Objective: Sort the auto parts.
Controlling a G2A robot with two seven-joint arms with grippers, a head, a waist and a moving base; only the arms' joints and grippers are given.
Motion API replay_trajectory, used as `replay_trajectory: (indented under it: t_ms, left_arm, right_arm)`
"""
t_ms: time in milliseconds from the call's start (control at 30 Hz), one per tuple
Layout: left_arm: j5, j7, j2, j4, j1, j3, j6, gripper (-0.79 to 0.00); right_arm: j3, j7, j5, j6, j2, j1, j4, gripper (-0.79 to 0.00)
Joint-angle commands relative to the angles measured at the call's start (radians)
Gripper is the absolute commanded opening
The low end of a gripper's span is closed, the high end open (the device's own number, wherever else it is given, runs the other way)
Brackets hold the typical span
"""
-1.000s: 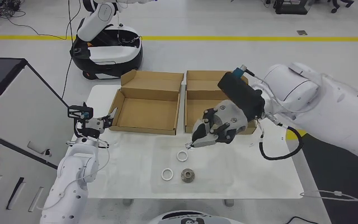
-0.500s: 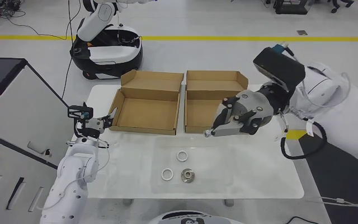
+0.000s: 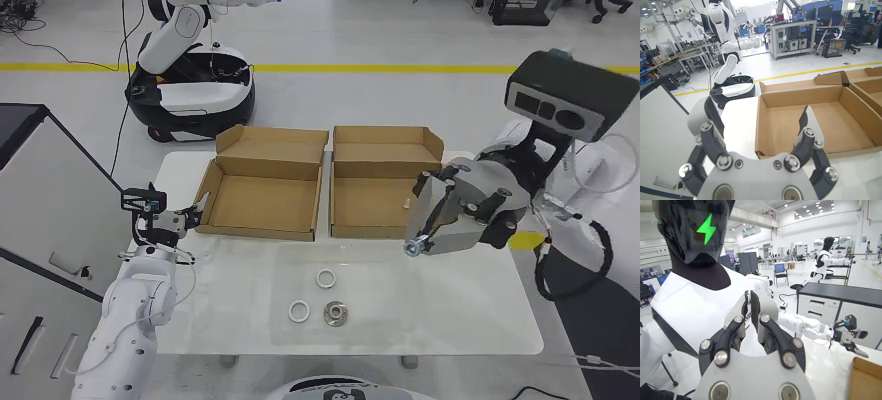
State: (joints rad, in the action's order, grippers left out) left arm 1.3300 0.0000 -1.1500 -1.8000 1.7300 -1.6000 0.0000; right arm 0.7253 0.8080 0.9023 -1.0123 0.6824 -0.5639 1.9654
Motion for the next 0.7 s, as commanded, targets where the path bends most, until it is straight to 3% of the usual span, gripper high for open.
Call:
replay_trajectory:
  t_ms: [0, 400, 667]
  left_arm:
    - [0.0, 0.0, 0.0, 0.0, 0.0, 0.0, 0.0, 0.0]
    - [0.0, 0.0, 0.0, 0.0, 0.0, 0.0, 0.0, 0.0]
    - [0.0, 0.0, 0.0, 0.0, 0.0, 0.0, 0.0, 0.0]
  right_arm:
    - [0.002, 0.0, 0.03, 0.0, 0.015, 0.002, 0.006, -0.785]
    - [-0.024, 0.0, 0.136, 0.0, 0.118, 0.032, 0.001, -0.785]
    - [-0.024, 0.0, 0.136, 0.0, 0.118, 0.032, 0.001, -0.785]
